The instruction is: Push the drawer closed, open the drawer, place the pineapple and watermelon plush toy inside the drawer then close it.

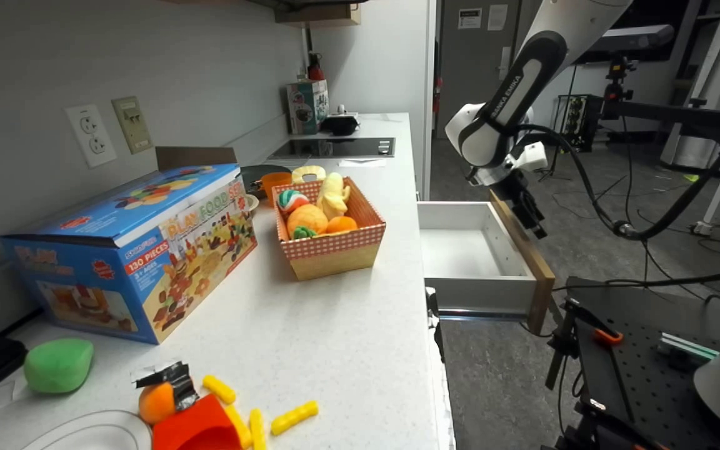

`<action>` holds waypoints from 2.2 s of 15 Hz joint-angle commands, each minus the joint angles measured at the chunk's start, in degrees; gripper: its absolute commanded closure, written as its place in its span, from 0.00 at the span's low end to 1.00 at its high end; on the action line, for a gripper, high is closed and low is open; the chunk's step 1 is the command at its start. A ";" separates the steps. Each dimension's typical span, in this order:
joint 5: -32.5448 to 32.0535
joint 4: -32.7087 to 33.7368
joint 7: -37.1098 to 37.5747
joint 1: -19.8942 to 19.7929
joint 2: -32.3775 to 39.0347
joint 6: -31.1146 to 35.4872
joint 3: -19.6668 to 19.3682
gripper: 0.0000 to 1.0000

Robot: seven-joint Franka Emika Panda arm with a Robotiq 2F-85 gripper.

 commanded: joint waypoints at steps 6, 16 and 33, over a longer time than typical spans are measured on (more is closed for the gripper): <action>3.77 7.74 -4.05 -0.82 4.25 -3.93 3.54 0.00; 1.19 5.05 -0.92 0.20 2.28 -1.28 3.01 0.00; -0.26 4.15 -4.00 -2.33 4.88 12.58 3.84 0.00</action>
